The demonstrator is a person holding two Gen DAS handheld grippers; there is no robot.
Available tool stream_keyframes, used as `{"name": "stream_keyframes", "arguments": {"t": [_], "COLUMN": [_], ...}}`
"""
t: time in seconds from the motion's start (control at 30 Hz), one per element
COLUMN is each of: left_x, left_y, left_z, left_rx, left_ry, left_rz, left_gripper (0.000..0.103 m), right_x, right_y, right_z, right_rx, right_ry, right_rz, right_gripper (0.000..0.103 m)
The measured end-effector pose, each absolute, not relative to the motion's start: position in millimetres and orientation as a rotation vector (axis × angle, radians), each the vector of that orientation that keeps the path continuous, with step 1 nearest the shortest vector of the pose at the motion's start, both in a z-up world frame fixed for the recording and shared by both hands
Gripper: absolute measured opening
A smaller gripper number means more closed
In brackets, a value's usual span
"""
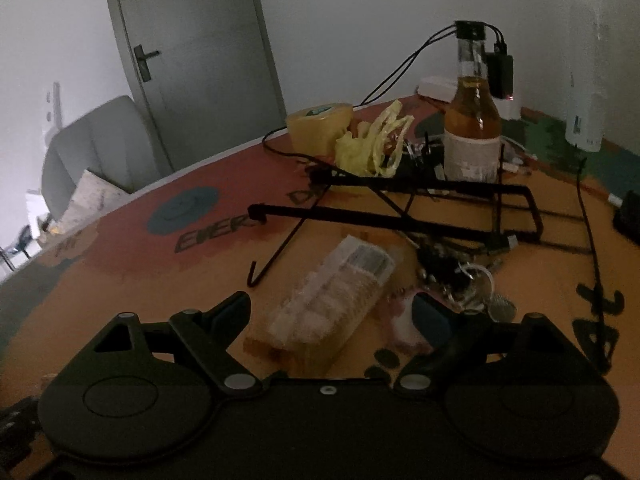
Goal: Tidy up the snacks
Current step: 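Grasp the small clear packet with the left gripper while the right grasps the white-wrapped bar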
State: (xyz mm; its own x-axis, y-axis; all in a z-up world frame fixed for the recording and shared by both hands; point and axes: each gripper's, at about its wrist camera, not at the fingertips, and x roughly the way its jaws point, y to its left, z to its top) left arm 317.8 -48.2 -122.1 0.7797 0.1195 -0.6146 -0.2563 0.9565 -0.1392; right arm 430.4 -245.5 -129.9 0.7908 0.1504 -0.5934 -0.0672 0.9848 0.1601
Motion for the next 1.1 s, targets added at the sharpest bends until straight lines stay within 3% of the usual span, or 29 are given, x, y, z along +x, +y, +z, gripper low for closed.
{"name": "stream_keyframes", "arguments": {"t": [0.1,0.4,0.53,0.97,1.1], "left_x": [319.6,314.6,310.4,289.8,284.6], "left_y": [-43.1,-39.4,-41.0,-51.4,-49.7], "left_z": [-122.1,-122.6,-121.4,-119.4,-117.7], "left_rx": [-0.224,-0.247,-0.258,-0.288,-0.307], "left_ry": [0.644,0.635,0.64,0.657,0.659], "left_rz": [0.203,0.198,0.184,0.102,0.056], "left_gripper": [0.017,0.017,0.017,0.017,0.017], "right_x": [433.5,408.5,396.5,341.8,338.0], "right_y": [-237.6,-248.2,-261.3,-261.4,-252.5], "right_z": [-132.8,-130.6,-128.4,-124.0,-123.6], "right_rx": [0.075,-0.008,0.035,0.093,0.045], "right_ry": [0.641,0.617,0.623,0.674,0.651], "right_rz": [0.092,0.058,0.102,0.253,0.24], "right_gripper": [0.087,0.04,0.031,0.032,0.054]}}
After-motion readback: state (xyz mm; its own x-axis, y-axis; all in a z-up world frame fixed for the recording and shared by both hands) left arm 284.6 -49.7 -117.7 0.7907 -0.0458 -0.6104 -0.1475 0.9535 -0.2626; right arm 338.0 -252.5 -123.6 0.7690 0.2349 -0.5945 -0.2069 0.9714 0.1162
